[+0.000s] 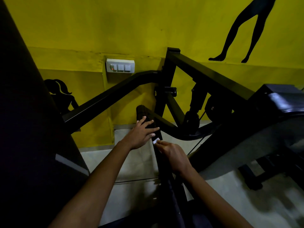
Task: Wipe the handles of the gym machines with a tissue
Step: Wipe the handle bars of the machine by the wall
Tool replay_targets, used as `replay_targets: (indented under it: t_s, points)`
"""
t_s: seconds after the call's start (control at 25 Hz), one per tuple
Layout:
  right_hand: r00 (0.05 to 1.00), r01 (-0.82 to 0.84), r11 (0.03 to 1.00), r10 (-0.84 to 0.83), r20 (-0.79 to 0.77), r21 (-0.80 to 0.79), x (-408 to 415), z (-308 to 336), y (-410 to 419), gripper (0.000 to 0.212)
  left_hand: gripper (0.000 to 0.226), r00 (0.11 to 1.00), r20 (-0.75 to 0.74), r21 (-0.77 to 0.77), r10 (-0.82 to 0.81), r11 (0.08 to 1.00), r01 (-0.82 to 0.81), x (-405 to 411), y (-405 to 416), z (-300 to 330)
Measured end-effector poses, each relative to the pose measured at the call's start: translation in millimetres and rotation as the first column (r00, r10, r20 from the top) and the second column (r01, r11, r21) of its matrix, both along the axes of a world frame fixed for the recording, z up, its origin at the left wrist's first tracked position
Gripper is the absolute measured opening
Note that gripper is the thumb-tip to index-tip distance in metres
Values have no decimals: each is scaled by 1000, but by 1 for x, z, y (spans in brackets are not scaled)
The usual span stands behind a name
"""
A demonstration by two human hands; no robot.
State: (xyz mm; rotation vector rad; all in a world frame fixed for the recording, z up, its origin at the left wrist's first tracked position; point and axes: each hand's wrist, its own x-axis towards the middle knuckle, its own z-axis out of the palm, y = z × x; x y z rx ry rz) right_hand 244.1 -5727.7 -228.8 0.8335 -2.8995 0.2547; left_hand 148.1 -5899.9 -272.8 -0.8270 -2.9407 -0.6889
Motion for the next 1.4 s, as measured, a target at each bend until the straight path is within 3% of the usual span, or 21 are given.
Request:
replay_targets:
  t_s: [0.36,1.4]
  points:
    - [999,-28,1000,27,-27,-12,52,2,15,41,39,998,61,115,2,993,-9,49,15,12]
    - [995,-84,996,85,-45,25,138,16,32,31,38,998,58,45,-19,999,16,149,33,39]
